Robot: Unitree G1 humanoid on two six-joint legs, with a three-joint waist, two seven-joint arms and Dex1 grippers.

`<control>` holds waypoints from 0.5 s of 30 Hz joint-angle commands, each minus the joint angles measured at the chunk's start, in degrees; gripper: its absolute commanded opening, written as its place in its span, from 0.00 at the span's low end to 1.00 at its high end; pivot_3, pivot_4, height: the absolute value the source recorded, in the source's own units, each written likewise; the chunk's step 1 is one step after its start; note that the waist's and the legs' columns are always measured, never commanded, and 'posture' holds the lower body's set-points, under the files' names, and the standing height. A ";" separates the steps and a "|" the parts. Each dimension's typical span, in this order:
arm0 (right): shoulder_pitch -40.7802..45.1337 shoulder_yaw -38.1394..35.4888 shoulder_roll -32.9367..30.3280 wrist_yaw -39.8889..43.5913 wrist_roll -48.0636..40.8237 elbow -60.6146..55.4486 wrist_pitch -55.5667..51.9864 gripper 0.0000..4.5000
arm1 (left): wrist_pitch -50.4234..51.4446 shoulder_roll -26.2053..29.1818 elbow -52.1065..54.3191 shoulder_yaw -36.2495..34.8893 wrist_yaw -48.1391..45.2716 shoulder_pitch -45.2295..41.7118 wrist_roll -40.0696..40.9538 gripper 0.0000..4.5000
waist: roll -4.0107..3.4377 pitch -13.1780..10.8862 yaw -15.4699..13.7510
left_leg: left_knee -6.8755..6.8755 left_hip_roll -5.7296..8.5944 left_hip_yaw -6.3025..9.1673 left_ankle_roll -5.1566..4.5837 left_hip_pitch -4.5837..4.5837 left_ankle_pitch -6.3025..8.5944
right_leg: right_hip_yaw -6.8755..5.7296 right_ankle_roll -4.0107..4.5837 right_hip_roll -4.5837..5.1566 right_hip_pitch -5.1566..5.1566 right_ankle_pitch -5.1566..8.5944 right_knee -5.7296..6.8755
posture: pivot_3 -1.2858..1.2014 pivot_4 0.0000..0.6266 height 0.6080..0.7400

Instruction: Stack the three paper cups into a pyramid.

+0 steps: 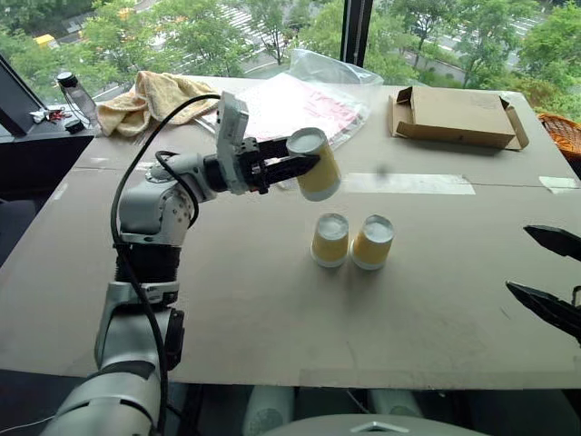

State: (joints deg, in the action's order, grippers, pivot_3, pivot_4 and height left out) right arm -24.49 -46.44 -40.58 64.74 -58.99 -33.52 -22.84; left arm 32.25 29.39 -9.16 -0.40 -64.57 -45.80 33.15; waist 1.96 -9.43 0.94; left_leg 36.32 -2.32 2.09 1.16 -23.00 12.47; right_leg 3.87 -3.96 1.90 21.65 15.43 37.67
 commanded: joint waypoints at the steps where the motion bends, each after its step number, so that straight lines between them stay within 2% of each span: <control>1: -3.05 -4.02 1.45 -0.55 -1.17 -3.43 1.54 1.00 | 0.53 -2.13 3.06 3.41 -0.15 -2.96 -1.08 0.51 | -0.01 -0.01 0.07 | 0.00 -0.01 0.02 0.00 -0.01 0.00 | 0.00 0.00 -0.02 0.01 0.00 -0.01 | 0.52 0.24 1.00; 4: -6.14 -5.63 2.84 -0.92 -1.53 -5.03 2.19 1.00 | -0.12 -3.37 2.80 5.89 -0.97 -3.69 -2.52 0.51 | -0.02 -0.01 0.13 | -0.02 -0.01 -0.01 0.00 0.01 0.00 | 0.04 -0.01 -0.03 0.01 0.01 -0.01 | 0.52 0.24 1.00; 9: -10.70 -8.16 5.18 -1.21 -1.88 -6.90 3.46 1.00 | -0.49 -2.38 3.06 7.74 -3.91 -3.78 -3.60 0.51 | -0.03 -0.03 -0.11 | -0.02 -0.01 -0.01 0.00 -0.02 0.00 | 0.04 -0.04 -0.02 0.02 0.04 -0.05 | 0.52 0.24 1.00; 15: -13.04 -8.17 6.54 -1.61 -1.85 -7.62 5.03 1.00 | -1.04 -2.19 4.13 8.45 -6.42 -2.23 -3.80 0.51 | -0.04 -0.03 -0.17 | -0.02 -0.01 -0.03 0.00 -0.02 0.00 | 0.04 -0.07 0.00 0.01 0.07 -0.07 | 0.52 0.24 1.00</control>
State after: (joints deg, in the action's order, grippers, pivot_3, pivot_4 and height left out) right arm -37.17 -52.91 -34.18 63.38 -59.78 -39.75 -19.30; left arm 32.34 27.13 -7.59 7.87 -69.97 -48.09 29.32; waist 1.92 -9.45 0.77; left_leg 36.30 -2.33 2.06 1.16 -23.02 12.47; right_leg 3.91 -4.03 1.90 21.66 15.49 37.61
